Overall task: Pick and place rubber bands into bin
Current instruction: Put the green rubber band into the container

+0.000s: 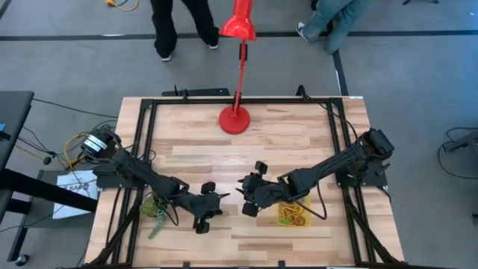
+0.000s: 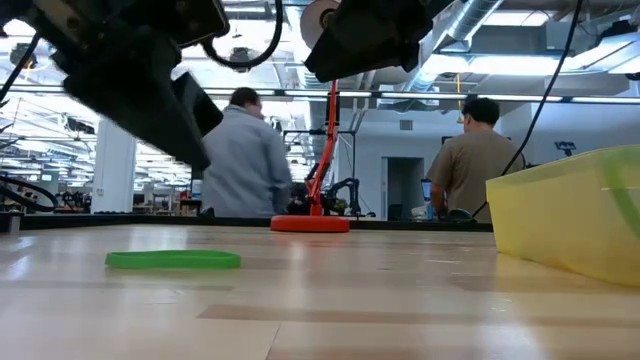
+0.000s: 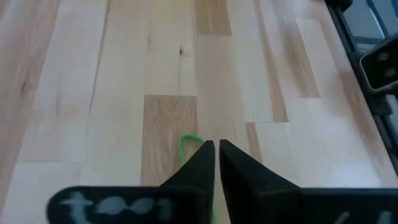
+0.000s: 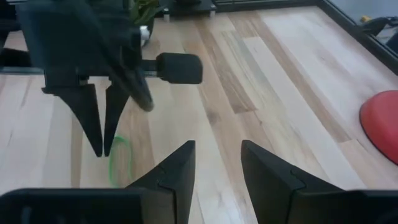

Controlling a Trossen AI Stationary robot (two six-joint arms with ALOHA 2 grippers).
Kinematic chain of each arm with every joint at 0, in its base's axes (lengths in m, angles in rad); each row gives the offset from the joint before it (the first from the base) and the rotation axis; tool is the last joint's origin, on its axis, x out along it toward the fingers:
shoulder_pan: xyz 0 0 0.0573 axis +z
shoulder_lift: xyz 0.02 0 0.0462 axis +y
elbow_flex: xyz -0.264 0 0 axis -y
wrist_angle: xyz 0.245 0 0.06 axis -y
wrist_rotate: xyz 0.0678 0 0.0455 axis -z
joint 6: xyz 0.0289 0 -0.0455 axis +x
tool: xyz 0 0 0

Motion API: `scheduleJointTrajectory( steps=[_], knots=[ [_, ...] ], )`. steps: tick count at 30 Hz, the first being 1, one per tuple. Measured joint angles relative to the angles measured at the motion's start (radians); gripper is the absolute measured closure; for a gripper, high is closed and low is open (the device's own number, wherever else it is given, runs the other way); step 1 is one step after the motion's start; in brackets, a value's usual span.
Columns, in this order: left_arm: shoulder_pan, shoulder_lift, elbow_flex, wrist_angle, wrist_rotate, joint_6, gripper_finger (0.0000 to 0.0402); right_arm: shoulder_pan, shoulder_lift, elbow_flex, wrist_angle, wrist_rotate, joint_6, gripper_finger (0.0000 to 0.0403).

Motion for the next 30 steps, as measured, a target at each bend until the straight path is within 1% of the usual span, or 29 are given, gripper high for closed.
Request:
scheduleJointTrajectory(
  steps=[6,11,14,24,30],
  knots=[
    [-0.01,0.023,0.0,-0.021,0.007,-0.008,0.0346,-0.004,0.0,0.0,-0.003,-0.003,0.001,0.0278],
    [-0.017,0.098,0.002,0.012,0.026,-0.025,0.0303,-0.004,0.0,0.0,-0.003,-0.006,0.001,0.0278],
    [-0.021,0.146,0.002,0.01,0.034,-0.048,0.0286,-0.004,0.0,0.0,-0.004,-0.006,0.002,0.0278],
    [-0.027,0.171,0.009,0.02,-0.023,-0.072,0.0281,-0.004,0.0,0.0,-0.011,-0.005,0.002,0.0278],
    [-0.034,0.245,0.016,0.054,-0.052,-0.059,0.0303,-0.004,0.0,0.0,-0.015,-0.005,0.003,0.0278]
  ],
)
